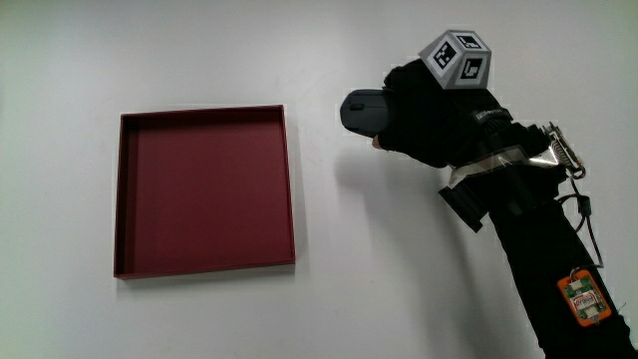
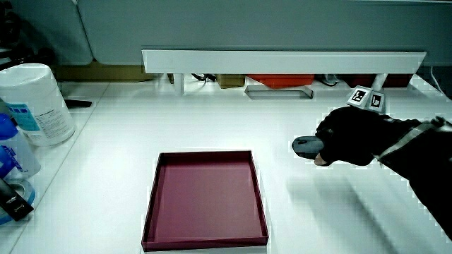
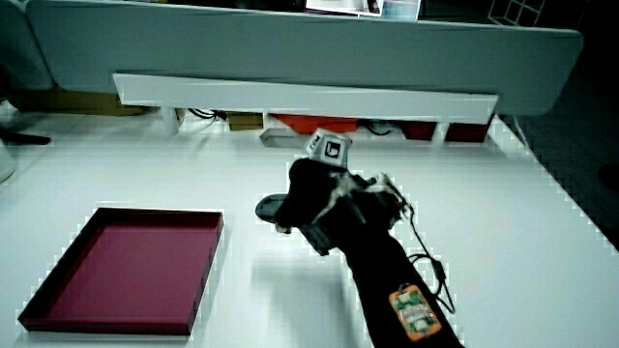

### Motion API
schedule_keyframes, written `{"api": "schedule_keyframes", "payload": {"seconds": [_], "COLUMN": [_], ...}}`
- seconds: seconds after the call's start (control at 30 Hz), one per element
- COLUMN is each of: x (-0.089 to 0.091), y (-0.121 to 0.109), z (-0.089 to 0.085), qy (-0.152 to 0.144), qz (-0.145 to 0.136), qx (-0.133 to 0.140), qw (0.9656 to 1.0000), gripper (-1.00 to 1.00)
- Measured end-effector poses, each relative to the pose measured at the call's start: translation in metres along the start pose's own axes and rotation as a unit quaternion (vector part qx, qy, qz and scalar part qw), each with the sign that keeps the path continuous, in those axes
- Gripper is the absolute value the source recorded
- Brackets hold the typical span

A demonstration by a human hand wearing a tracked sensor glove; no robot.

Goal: Place mouse on desk

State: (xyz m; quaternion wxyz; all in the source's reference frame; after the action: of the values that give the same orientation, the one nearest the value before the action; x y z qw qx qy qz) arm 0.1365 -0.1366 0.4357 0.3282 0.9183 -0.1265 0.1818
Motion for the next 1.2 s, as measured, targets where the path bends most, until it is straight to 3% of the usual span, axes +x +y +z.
{"api": "schedule_keyframes", "payload": {"seconds": [0.13,0.23,0.53,0.73,0.77,1.13,1.2], "x": [0.02,0.03,0.059,0.07,0.069,0.072,0.071], "y": [0.005,0.005,0.016,0.021,0.019,0.017,0.016], "z": [-0.014,-0.022,-0.049,-0.066,-0.066,-0.071,-0.071], "qy": [0.012,0.016,0.029,0.032,0.043,0.029,0.029], "qz": [-0.018,-0.03,-0.064,-0.071,-0.068,-0.079,-0.075], "qx": [-0.017,-0.009,-0.032,-0.043,-0.037,-0.036,-0.04], "qw": [0.9996,0.9994,0.997,0.9961,0.9961,0.9958,0.996], "gripper": [0.0,0.0,0.0,0.0,0.0,0.0,-0.12]}}
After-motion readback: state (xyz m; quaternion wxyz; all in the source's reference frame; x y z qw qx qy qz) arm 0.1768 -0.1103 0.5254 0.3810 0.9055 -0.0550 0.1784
